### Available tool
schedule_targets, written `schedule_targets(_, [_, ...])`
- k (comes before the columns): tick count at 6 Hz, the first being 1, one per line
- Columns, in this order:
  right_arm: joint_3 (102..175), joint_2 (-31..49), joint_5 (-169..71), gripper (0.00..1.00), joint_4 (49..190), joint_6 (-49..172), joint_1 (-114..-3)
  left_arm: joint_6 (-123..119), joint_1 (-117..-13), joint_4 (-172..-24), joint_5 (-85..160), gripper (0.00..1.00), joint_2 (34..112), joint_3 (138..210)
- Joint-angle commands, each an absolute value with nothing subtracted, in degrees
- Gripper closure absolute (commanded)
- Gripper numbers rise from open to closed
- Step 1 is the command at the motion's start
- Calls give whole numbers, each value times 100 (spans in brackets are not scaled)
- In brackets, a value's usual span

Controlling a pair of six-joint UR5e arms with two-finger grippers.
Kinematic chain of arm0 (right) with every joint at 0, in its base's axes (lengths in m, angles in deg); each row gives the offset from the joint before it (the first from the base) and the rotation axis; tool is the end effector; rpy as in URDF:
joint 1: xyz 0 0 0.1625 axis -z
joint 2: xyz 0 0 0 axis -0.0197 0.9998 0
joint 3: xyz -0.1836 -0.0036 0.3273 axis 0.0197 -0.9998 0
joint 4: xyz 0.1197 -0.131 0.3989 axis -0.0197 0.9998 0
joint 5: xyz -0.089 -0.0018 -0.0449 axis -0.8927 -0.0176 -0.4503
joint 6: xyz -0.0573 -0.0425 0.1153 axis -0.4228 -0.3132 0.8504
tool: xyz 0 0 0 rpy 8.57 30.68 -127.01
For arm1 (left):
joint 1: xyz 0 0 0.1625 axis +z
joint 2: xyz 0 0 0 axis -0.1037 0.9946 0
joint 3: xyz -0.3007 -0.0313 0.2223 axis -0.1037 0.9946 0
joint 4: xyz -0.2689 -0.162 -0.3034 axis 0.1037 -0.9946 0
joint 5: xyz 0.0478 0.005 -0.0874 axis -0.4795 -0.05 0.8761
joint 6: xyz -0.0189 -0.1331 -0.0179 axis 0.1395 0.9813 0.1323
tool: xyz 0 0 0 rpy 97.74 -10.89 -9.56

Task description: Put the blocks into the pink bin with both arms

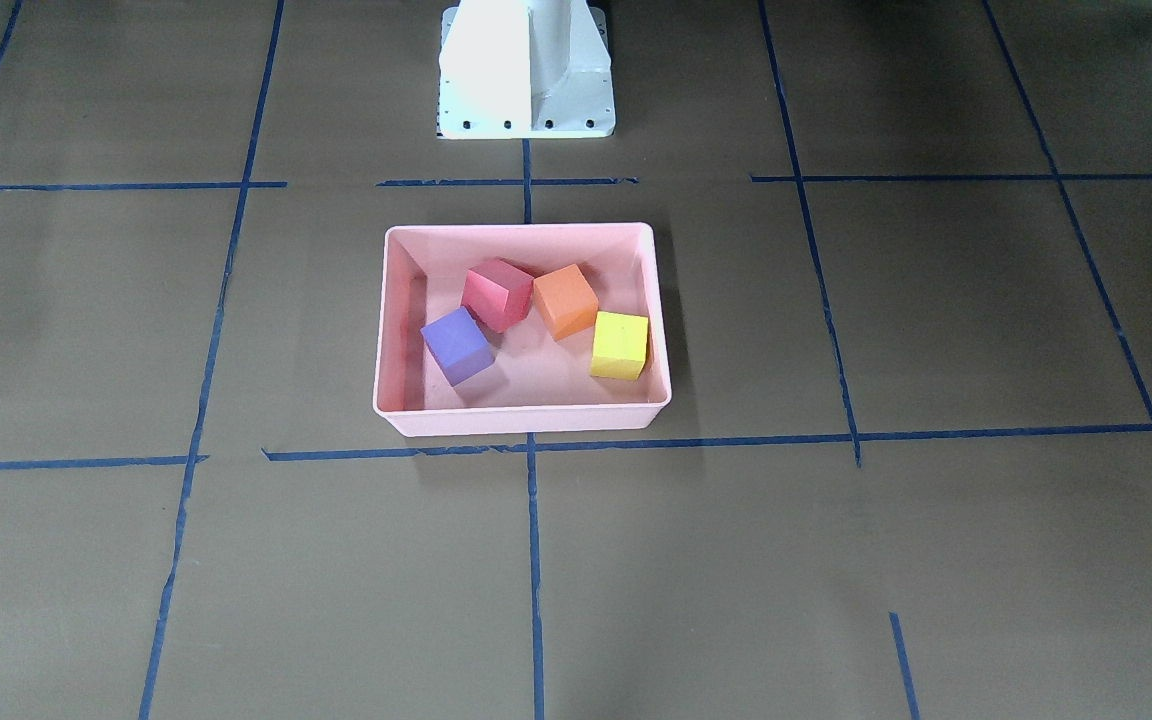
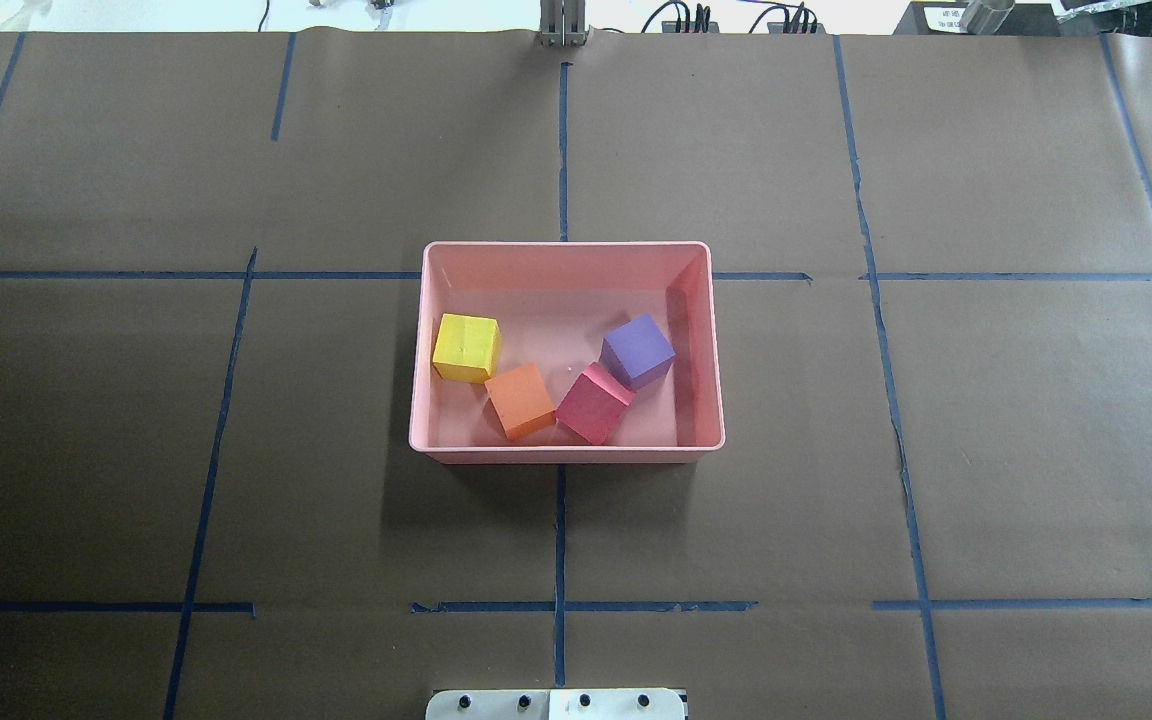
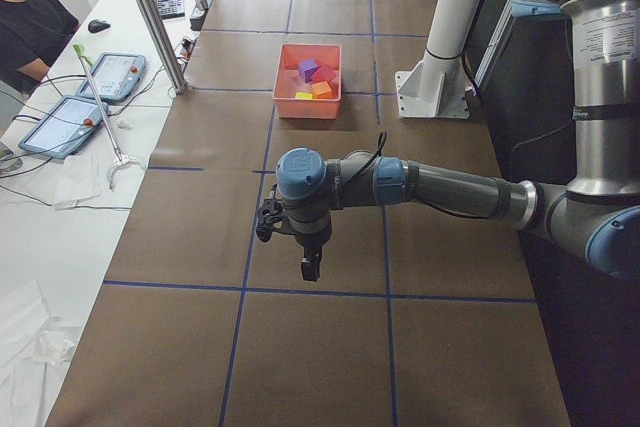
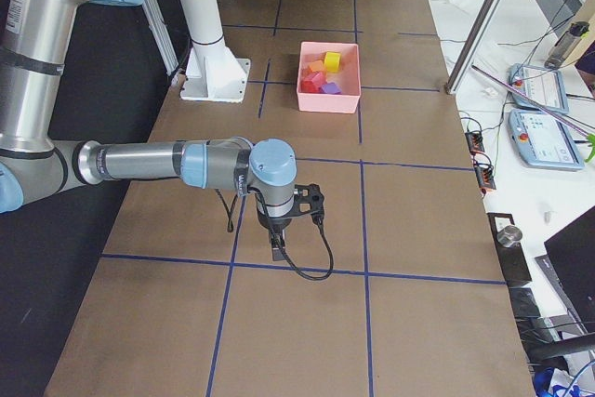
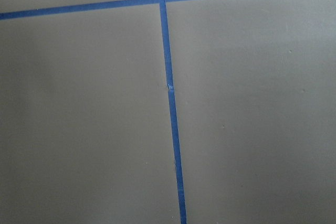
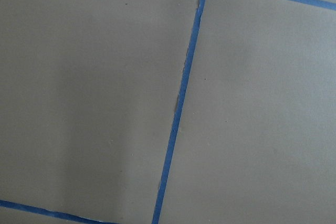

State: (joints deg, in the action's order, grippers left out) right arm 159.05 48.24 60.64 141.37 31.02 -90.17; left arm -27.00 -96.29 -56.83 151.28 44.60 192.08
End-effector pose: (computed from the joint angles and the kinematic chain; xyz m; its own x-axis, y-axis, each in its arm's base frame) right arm 0.0498 -0.3845 0.5909 0.7158 -0.1768 0.6755 0.1516 0.9837 0.0968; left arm -0.0393 -0.4407 0.5663 0.6925 0.1057 -0.7136 -0.1175 0.9925 0.0330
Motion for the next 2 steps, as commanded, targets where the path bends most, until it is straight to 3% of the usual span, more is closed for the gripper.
schedule_targets(1, [15667,4819,6386,0,14095,3165,-9010,-2736,-9630,-5667,15154,0,4488,19251])
schedule_targets(2, [15701,4802,6484,0,14068,3157,-9010,-2727,-9630,-5667,15146,0,4488,19261])
